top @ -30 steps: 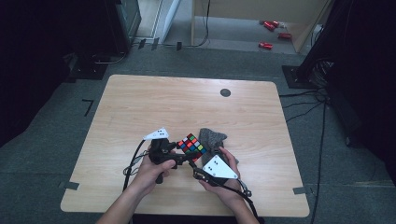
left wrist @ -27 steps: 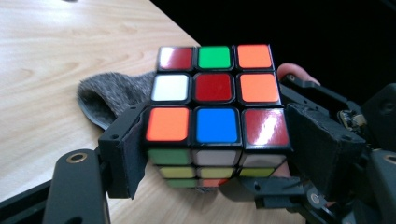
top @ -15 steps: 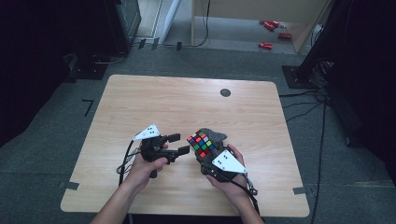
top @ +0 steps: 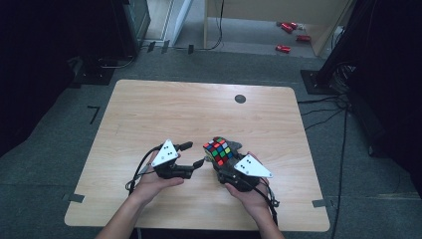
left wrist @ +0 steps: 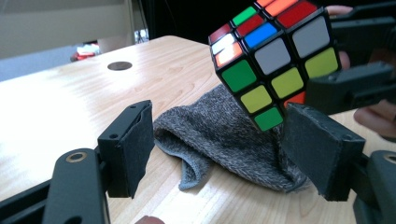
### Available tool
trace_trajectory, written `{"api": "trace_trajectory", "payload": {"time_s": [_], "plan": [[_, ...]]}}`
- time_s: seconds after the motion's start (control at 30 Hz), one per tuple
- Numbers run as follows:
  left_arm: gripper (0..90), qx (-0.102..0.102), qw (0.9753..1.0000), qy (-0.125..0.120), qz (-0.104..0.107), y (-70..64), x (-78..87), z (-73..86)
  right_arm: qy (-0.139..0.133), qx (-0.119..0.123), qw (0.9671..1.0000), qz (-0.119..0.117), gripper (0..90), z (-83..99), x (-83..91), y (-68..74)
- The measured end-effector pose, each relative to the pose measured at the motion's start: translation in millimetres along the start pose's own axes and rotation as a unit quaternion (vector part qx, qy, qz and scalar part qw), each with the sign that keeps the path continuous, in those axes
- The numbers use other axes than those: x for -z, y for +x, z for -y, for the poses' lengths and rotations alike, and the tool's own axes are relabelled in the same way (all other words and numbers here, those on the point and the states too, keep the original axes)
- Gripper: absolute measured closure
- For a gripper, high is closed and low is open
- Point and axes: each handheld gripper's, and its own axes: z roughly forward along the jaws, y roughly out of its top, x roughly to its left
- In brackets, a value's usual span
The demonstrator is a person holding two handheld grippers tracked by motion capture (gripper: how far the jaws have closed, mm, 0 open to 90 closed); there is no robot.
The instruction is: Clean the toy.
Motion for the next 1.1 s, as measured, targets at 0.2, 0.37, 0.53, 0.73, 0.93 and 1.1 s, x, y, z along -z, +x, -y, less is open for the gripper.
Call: {"api": "trace_trajectory", "payload": {"time_s": [0.2,0.37,0.53,0.73,0.93,1.1], "plan": [[25.9,-0.039,0.9991,0.000,-0.018,-3.7,-3.2,4.6,0.004,-0.035,0.9993,-0.014,34.6,-4.8,2.2,-1.8],[25.7,-0.071,0.9972,0.000,-0.024,-7.9,-5.3,7.2,0.008,-0.064,0.9976,-0.024,34.6,-8.2,2.9,-2.1],[24.6,-0.093,0.9955,-0.005,-0.016,-14.0,-6.7,7.9,0.011,-0.086,0.9954,-0.042,34.6,-9.9,1.7,-0.7],[22.2,-0.135,0.9905,-0.009,-0.026,-21.8,-7.8,7.9,0.017,-0.101,0.9928,-0.061,34.5,-11.1,-0.4,3.4],[21.2,-0.165,0.9849,-0.020,-0.046,-26.0,-8.1,8.6,0.028,-0.106,0.9913,-0.074,34.5,-10.3,-3.9,7.6],[21.4,-0.192,0.9798,-0.022,-0.051,-29.5,-8.5,9.3,0.040,-0.112,0.9892,-0.086,34.5,-8.6,-7.6,10.2]]}}
